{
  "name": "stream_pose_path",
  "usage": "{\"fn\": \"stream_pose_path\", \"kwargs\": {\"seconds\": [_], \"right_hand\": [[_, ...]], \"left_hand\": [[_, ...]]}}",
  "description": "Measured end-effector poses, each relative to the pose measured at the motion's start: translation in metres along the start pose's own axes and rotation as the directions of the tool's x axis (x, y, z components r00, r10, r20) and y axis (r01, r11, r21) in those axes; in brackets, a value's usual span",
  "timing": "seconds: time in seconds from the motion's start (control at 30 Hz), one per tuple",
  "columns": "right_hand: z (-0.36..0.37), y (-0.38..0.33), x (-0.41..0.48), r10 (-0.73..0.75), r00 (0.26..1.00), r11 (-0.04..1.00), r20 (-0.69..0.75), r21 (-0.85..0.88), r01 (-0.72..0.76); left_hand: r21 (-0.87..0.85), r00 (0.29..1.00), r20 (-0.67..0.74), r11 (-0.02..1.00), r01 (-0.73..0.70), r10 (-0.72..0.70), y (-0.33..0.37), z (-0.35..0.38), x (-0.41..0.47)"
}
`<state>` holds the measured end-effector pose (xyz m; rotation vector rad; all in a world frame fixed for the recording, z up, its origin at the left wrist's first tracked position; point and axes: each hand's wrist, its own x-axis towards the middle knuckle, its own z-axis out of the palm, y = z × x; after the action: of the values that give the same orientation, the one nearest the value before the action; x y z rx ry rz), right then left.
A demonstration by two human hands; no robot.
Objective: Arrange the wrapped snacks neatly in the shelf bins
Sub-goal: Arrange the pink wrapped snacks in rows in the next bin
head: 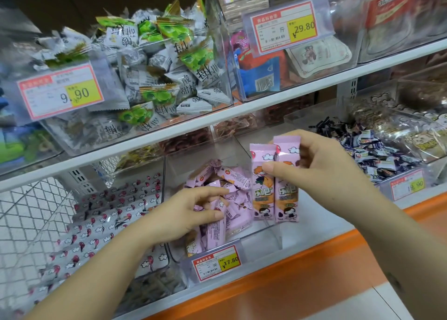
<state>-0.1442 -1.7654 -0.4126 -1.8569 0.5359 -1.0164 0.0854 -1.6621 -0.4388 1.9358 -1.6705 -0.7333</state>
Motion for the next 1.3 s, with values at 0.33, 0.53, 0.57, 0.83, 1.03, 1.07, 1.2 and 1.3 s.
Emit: {"fn": "stream_pose_path", "kwargs": {"seconds": [0.33,0.53,0.57,0.83,1.03,1.07,1.2,1.3], "right_hand": [[0.040,0.026,0.008,0.046,0.985,0.992,0.164,-0.124,-0.026],[0.040,0.033,0.006,0.071,0.951,0.923,0.301,-0.381,0.052],[0.039,0.034,0.006,0.080,0.943,0.902,0.323,-0.426,0.069],[0.041,0.049,0.008,0.172,0.911,0.656,0.376,-0.733,0.179],[0.042,0.054,0.005,0.148,0.904,0.587,0.400,-0.772,0.245],[0.042,0.055,0.004,0.139,0.905,0.590,0.402,-0.768,0.251],[0.033,0.057,0.004,0.049,0.920,0.676,0.389,-0.691,0.256],[0.015,0.055,0.005,0.002,0.935,0.724,0.355,-0.646,0.243]], "left_hand": [[-0.079,1.000,0.012,0.997,0.018,-0.017,0.000,0.003,-0.010],[-0.095,0.996,0.083,0.994,0.047,-0.039,-0.004,0.019,-0.001],[-0.095,0.996,0.079,0.995,0.044,-0.037,-0.002,0.019,0.001],[-0.027,0.991,0.129,0.999,0.023,-0.020,0.008,0.025,0.013],[0.025,0.983,0.185,1.000,0.011,-0.016,0.010,0.031,0.017],[0.037,0.983,0.185,0.999,0.005,-0.012,0.011,0.032,0.018],[0.106,0.985,0.165,0.994,0.030,-0.047,0.015,0.035,0.019],[0.155,0.983,0.181,0.988,0.012,-0.041,0.017,0.037,0.018]]}}
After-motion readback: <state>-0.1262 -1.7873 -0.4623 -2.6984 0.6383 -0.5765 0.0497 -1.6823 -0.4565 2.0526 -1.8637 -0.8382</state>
